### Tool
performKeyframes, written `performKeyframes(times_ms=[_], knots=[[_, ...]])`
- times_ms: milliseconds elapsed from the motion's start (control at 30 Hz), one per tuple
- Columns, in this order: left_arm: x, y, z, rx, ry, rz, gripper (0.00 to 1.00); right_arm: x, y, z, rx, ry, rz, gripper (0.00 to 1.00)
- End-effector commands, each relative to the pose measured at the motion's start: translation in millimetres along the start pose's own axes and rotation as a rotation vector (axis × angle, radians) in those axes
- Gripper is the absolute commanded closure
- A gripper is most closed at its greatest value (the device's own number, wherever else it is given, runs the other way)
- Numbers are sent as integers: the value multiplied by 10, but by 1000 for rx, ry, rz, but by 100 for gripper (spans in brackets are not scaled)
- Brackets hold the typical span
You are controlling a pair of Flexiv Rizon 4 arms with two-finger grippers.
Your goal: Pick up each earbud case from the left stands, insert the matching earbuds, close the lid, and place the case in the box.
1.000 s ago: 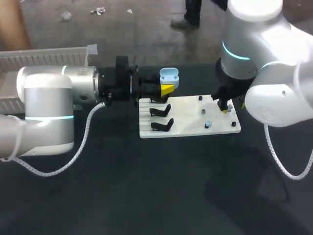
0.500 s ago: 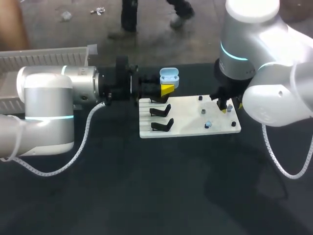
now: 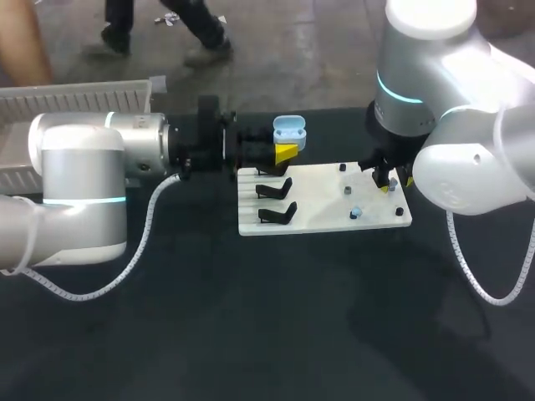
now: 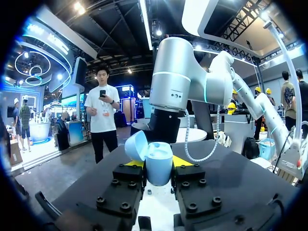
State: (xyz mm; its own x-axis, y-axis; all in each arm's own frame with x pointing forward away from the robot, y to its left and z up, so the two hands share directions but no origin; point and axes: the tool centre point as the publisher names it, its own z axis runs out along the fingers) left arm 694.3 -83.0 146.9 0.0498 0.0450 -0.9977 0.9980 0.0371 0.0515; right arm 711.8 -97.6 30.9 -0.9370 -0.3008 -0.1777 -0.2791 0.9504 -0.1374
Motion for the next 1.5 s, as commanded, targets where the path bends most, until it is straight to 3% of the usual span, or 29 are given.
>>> performKeyframes(times_ms=[33,367,600,800,1000,1300,1500], knots=[[7,-15,0,-6,-4,4,100,-26,8,13,0,5,0,65],[7,-15,0,-6,-4,4,100,-35,8,37,-4,12,2,74],[7,-15,0,-6,-4,4,100,-39,14,48,-6,14,3,100],[7,-15,0,-6,-4,4,100,-39,17,-7,-4,23,4,100],[7,-15,0,-6,-4,4,100,-27,32,-350,-19,49,8,100],[7,-15,0,-6,-4,4,100,-127,184,-1166,-43,68,-90,100],[7,-15,0,-6,-4,4,100,-157,324,-1575,-72,25,-105,100]])
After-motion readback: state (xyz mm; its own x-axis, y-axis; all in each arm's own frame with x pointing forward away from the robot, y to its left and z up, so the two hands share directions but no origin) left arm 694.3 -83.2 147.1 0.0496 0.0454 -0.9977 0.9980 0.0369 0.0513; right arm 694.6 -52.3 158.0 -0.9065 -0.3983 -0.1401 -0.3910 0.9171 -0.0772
